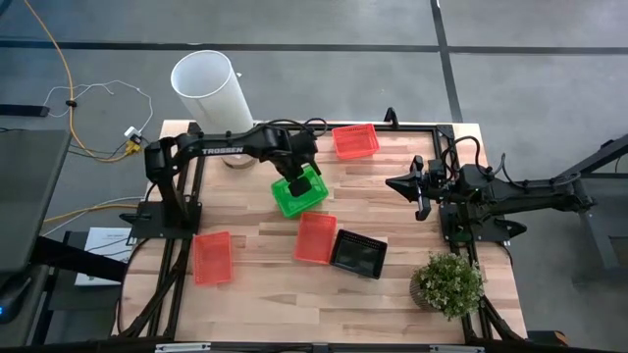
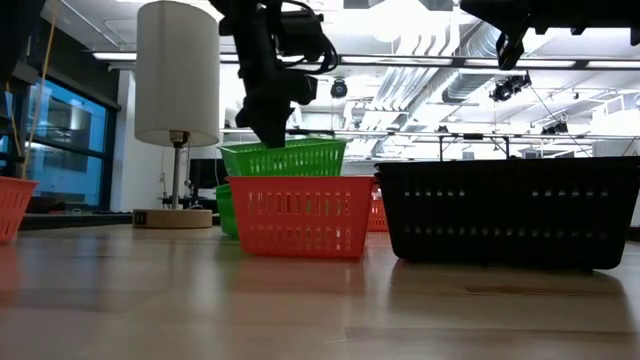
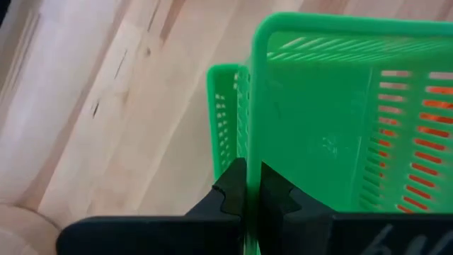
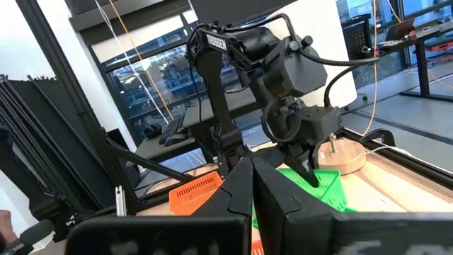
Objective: Stack baskets by color
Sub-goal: Stack the green bin on the green bin
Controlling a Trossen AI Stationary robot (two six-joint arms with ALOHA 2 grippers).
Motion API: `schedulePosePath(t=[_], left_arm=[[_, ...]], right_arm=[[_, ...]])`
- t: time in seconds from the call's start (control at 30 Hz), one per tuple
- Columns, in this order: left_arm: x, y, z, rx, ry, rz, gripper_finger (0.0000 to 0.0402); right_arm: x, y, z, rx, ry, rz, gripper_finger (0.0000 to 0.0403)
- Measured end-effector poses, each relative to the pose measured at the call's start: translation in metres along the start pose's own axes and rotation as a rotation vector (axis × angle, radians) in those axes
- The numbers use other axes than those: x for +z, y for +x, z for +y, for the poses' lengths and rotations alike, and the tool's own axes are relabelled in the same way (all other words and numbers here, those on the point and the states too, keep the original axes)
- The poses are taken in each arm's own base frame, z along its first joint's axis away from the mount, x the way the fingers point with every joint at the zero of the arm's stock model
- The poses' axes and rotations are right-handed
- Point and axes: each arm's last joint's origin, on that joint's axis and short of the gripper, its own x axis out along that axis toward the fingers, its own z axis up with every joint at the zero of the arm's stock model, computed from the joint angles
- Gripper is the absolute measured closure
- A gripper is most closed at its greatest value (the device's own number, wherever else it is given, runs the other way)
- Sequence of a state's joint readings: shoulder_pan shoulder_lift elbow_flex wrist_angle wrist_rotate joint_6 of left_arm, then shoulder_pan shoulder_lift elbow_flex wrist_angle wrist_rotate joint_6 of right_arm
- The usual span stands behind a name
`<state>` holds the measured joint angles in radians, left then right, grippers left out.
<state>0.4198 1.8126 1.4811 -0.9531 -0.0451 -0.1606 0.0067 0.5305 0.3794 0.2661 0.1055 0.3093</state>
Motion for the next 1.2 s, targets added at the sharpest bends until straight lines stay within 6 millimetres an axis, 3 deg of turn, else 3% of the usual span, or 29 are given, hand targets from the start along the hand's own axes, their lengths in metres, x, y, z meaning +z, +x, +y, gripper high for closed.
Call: schedulePosePath(t=[0.9,1.2], left_arm=[[-0.0012,0.0052,0.0015,-0.001,-0.033,0.034,0.0398],[-0.0016,0.0051,0.0016,0.001,-0.058,0.039,0.0317]], right_arm=[[-0.0008,0.0,-0.0002,-0.002,-0.021,0.008,0.0403],[-0.0007,0.0,-0.0002,-0.002,-0.023,0.008,0.0403]])
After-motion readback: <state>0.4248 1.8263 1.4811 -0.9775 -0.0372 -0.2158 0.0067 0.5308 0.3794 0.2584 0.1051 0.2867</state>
